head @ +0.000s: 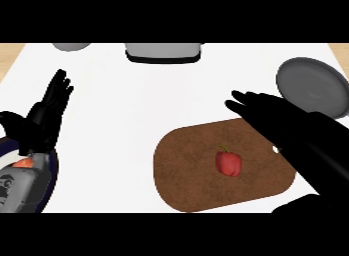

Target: Pick the bell pepper from the cutting board and place it in the pan

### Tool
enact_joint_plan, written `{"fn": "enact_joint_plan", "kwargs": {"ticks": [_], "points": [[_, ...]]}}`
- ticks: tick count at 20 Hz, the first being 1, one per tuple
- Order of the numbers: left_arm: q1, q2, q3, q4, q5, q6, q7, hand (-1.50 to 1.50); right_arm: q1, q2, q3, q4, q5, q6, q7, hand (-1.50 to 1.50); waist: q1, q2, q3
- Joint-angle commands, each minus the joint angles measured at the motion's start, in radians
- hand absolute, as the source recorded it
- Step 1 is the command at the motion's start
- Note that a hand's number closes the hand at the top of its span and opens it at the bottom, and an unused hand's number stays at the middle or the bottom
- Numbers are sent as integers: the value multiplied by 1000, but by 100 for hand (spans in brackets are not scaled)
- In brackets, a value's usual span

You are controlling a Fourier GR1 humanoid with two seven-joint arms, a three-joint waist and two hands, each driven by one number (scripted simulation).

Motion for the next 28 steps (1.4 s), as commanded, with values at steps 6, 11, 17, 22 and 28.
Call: {"fn": "enact_joint_plan", "kwargs": {"ticks": [6,11,17,22,28], "points": [[22,-56,-3,-36,-57,30,31,0,-4,194,99,34,97,105,150,-150,-11,-1,1],[12,-26,52,-4,-39,-34,7,0,91,239,137,60,242,77,113,-150,-13,-1,2],[69,-53,34,-76,-60,-36,18,0,115,201,52,134,297,130,50,-150,-11,-1,2],[47,-57,76,-17,-53,-78,-12,0,134,312,91,185,340,177,64,-150,-11,-1,1],[65,-57,96,-31,-77,-95,-5,0,134,341,52,284,378,242,-58,-150,-8,0,1]]}}
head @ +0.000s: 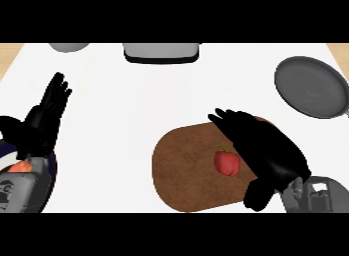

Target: Pick the bell pepper from the cutting board and place it in the pan

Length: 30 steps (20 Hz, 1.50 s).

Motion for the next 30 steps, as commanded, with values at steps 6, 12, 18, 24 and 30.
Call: {"fn": "enact_joint_plan", "kwargs": {"ticks": [6,12,18,24,30], "points": [[-98,-46,29,116,-29,-4,-22,0,-44,116,41,206,159,21,-96,-150,1,2,0],[-44,-36,30,38,-40,-27,-2,0,7,85,62,133,231,125,-38,-150,-1,0,0],[-1,-62,25,8,-68,-18,-7,0,-33,131,53,237,319,156,-57,-150,3,0,0],[-14,-46,57,-21,-50,-62,41,0,28,204,87,297,412,125,-86,-150,1,0,0],[42,-69,68,-39,-75,-53,5,0,94,129,43,293,467,113,-197,-150,-1,-1,0]]}}
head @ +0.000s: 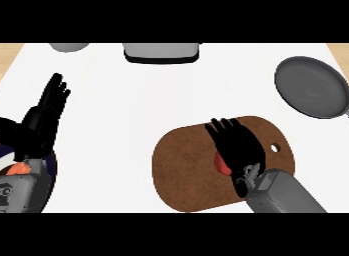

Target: Pick the bell pepper from the cutting board and place it in the pan

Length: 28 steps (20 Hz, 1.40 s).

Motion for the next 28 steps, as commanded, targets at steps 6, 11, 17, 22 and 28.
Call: {"fn": "enact_joint_plan", "kwargs": {"ticks": [6,11,17,22,28], "points": [[-33,-11,25,52,-33,2,-18,0,6,26,-25,128,94,7,-81,-150,-1,0,0],[-12,-3,41,-23,-6,-29,37,0,22,83,-53,146,109,15,-106,-150,0,0,0],[-45,-23,43,81,-25,-28,-38,0,-1,9,13,214,164,-49,-300,150,-1,1,0],[-57,-23,37,19,-34,-26,45,0,27,66,0,239,219,-97,-309,150,0,0,0],[-65,-41,31,42,-31,-29,-2,0,-60,232,-249,346,171,-204,-32,150,12,13,1]]}}
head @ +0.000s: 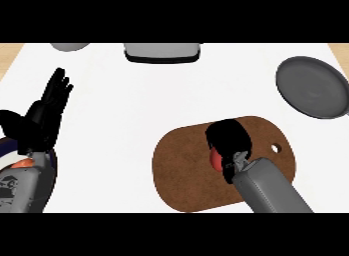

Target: Pick the bell pepper from the cutting board and place it in the pan

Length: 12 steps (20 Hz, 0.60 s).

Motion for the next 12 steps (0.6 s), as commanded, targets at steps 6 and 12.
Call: {"fn": "enact_joint_plan", "kwargs": {"ticks": [6,12], "points": [[-13,-16,-30,6,-8,-14,-19,0,-199,103,-309,137,-52,-393,473,150,56,14,2],[17,-22,-30,23,-11,-14,-29,0,-387,104,-263,214,80,-670,600,150,45,6,0]]}}
